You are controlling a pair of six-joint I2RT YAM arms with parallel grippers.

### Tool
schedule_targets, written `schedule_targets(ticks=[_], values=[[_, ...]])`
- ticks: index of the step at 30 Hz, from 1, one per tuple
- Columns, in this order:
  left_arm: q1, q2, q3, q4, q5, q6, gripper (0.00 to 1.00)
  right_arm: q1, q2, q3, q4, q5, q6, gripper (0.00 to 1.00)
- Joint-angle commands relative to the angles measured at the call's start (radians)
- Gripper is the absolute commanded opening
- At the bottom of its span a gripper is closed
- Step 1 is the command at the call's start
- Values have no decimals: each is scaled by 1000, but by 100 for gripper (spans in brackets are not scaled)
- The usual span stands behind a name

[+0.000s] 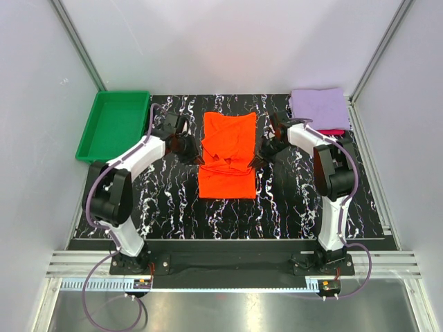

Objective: Fold and stack the t-shirts
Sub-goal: Fold the tshirt

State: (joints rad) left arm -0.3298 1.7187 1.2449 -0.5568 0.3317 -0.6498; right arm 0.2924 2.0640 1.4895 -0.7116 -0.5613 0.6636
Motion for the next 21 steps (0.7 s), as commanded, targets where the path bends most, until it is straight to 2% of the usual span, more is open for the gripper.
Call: schedule_targets(ticks=[1, 18, 20, 21], values=[[6, 79, 86, 11, 23, 9, 0, -1, -35, 44, -19, -8, 8, 0], [12, 254, 254, -43, 18, 62, 0, -7, 39, 100, -48, 43, 4, 0], [14, 274, 264, -54, 12, 70, 6, -10, 51, 106, -49, 43, 2, 0], [17, 277, 271, -64, 7, 70, 13, -15, 65, 110, -49, 41, 1, 1]])
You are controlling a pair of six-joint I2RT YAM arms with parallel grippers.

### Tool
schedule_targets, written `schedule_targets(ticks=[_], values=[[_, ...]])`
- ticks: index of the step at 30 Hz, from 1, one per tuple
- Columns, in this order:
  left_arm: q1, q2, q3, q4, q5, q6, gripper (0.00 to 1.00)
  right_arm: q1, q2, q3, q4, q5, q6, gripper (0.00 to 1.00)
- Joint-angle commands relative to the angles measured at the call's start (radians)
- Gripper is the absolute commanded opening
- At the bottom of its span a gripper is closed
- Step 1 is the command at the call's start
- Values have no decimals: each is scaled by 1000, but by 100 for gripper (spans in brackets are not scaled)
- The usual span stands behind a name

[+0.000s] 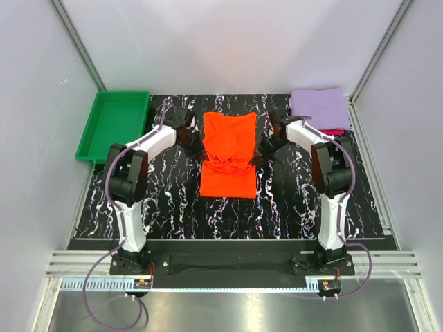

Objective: Fold and stack the t-shirts
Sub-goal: Fold the tshirt

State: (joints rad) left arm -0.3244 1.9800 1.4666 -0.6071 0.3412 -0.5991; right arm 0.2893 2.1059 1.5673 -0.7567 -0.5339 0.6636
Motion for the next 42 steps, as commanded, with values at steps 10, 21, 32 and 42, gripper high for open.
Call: schedule_targets(ticks=[10, 21, 32, 42], values=[[21, -78, 141, -121, -183, 114, 46, -38, 53, 232, -156, 139, -160, 46], [-175, -447, -313, 50, -149, 52, 44, 195, -194, 16, -210, 410, -222, 59], [-226, -400, -519, 270, -126, -120, 42, 278, -95, -21, -61, 500, -90, 44], [-226, -359, -549, 242, -126, -159, 41, 280, 6, 65, -39, 551, -82, 44]])
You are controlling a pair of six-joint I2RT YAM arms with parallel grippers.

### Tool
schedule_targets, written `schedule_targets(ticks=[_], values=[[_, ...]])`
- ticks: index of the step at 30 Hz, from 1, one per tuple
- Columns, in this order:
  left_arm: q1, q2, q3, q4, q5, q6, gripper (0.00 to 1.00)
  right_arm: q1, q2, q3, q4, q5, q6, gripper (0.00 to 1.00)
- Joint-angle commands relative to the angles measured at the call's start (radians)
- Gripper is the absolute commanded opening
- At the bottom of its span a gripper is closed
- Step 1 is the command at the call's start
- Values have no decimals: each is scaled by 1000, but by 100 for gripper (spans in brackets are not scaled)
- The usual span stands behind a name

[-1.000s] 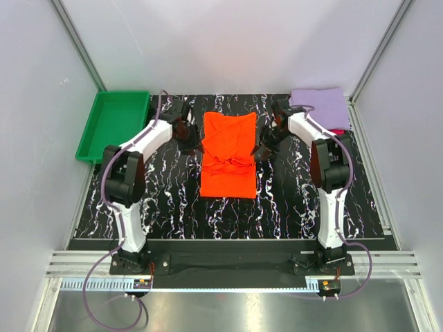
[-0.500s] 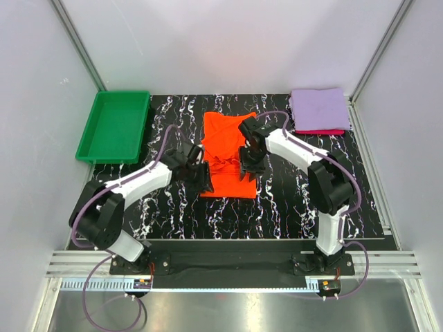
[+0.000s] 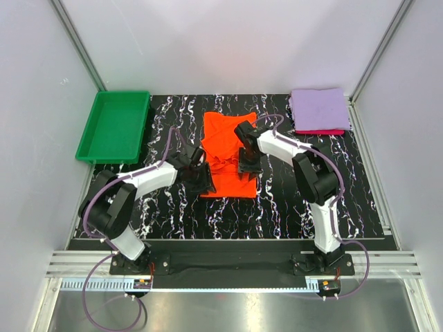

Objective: Fold and stack the t-shirts
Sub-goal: Fold the tshirt

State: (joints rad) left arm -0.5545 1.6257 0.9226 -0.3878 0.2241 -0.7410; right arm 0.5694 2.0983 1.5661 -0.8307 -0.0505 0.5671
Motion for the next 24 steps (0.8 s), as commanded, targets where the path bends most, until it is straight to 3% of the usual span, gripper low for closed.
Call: schedule_targets(ticks=[1, 15, 20, 24], values=[[4, -6, -7, 14, -15, -15, 42, 0, 23, 80, 24, 75, 14, 44], [4, 54, 18, -57, -6, 28, 42, -52, 274, 504, -119, 230, 5, 48], [4, 34, 36, -78, -11, 54, 42, -95, 348, 745, -179, 224, -76, 52], [4, 2, 76, -111, -17, 97, 42, -95, 338, 815, -231, 161, -170, 56]])
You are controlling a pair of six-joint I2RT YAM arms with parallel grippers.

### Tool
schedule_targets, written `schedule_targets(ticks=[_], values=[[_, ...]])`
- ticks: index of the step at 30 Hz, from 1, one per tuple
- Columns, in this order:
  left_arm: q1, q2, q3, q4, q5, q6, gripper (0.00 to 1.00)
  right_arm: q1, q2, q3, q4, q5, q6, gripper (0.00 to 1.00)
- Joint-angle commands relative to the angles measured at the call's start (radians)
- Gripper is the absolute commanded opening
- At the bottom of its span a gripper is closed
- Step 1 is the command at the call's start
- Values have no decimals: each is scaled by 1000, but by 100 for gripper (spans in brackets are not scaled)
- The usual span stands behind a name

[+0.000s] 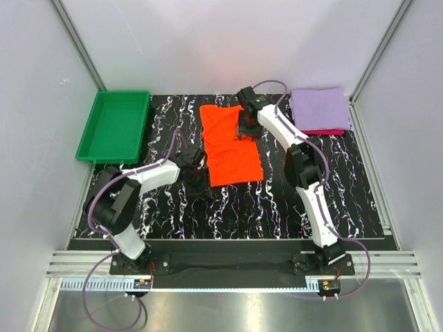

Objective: Fold and stack the t-shirts
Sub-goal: Fold the tshirt

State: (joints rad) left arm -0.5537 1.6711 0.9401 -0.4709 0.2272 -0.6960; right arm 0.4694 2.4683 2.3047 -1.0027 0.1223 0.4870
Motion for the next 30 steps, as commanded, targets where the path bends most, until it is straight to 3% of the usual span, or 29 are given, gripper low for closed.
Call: schedule_targets(ticks=[1, 6, 11, 18, 22, 25, 30], values=[[3, -54, 75, -35, -22, 62, 42, 5, -45, 70, -77, -21, -93, 57], [17, -54, 205, -57, 0, 127, 42, 5, -206, -137, -33, -67, -99, 70], [84, 67, 350, 46, 185, 122, 41, -14, -276, -272, 32, -119, -100, 66], [152, 306, 480, 241, 414, 58, 32, -129, -302, -372, 214, -453, -24, 27], [167, 378, 505, 360, 471, 10, 28, -175, -279, -432, 341, -616, 38, 12], [184, 412, 502, 449, 497, -36, 25, -189, -234, -406, 384, -673, 51, 3], [215, 472, 532, 508, 515, -66, 24, -227, -154, -375, 478, -757, 134, 0]])
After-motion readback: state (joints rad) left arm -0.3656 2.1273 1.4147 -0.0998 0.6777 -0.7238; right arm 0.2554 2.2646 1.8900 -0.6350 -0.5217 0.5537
